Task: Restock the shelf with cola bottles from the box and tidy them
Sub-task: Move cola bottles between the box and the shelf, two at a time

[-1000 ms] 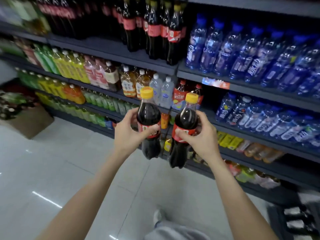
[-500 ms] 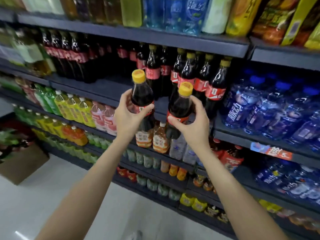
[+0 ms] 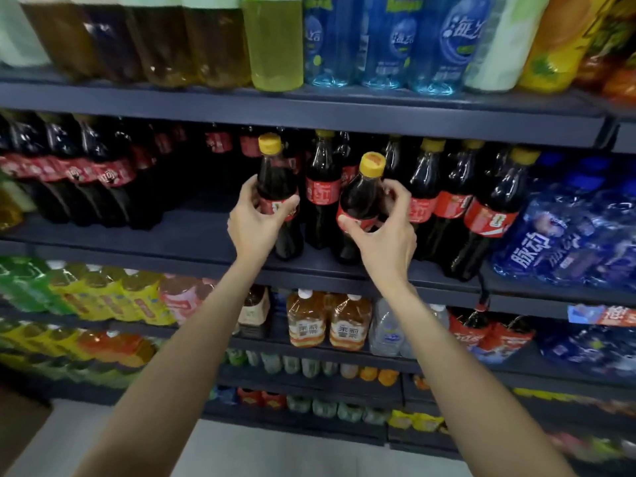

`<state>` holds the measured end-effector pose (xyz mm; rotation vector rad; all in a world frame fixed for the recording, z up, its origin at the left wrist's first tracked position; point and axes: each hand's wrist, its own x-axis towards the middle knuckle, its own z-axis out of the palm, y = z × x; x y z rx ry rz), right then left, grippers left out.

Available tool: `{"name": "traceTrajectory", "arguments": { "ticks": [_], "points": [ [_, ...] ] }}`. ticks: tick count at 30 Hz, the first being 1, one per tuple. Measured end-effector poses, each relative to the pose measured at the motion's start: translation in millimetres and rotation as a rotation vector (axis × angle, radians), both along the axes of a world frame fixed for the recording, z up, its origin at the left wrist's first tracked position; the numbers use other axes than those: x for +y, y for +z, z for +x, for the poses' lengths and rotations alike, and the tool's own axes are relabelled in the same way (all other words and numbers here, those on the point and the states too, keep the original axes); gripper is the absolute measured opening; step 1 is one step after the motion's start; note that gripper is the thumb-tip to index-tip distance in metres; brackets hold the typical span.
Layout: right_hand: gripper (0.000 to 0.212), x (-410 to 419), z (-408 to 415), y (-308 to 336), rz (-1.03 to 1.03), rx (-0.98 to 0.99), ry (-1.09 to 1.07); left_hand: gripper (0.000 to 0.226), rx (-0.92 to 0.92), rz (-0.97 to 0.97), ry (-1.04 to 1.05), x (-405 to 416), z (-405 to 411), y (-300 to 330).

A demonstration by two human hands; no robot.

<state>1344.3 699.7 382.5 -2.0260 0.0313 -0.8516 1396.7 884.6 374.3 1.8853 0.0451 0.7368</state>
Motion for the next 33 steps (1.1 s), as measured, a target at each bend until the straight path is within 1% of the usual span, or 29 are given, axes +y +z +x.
{"name": "traceTrajectory", "arguments": {
  "ticks": [2,5,8,10,12,14,16,20,26,30,33],
  "points": [
    [0.071,2.4,6.2,-1.4,-0.014,0.019,-0.053,0.074,0.011,-0.003,0.001,-1.5,7.5,-0.9],
    [0.071,5.1,12.2,-1.2,-0.071,-0.005,-0.079,0.074,0.019,-0.020,-0.013,-3.5,15.4,-1.8],
    [0.073,5.9,16.8,2.3,-0.227,-0.006,-0.128,0.075,-0.015,0.040,-0.106,-4.9,22.2,-5.5],
    [0.080,6.7,19.0,1.2,-0.347,0.045,-0.182,0.081,-0.023,0.131,-0.157,-5.9,22.8,-12.0],
    [0.091,9.1,18.4,-4.2,-0.427,0.115,-0.207,0.089,-0.012,0.185,-0.166,-4.7,21.2,-21.0],
    [0.101,11.9,17.1,-10.5,-0.428,0.173,-0.214,0.094,-0.009,0.222,-0.153,-1.2,19.5,-31.3],
    [0.103,13.8,18.5,-13.4,-0.393,0.189,-0.231,0.095,-0.018,0.232,-0.153,2.2,20.1,-36.5],
    [0.099,19.3,25.9,-14.3,-0.309,0.165,-0.243,0.089,-0.025,0.180,-0.176,3.2,29.2,-33.1],
    [0.093,23.5,29.0,-18.4,-0.317,0.159,-0.259,0.085,0.008,0.062,-0.199,3.9,45.6,-33.4],
    [0.090,21.9,21.1,-20.6,-0.329,0.167,-0.238,0.085,0.073,0.032,-0.221,4.6,45.9,-36.8],
    [0.083,20.0,9.2,-17.8,-0.321,0.192,-0.209,0.092,0.166,0.047,-0.255,3.0,36.7,-35.7]
  ]
}}
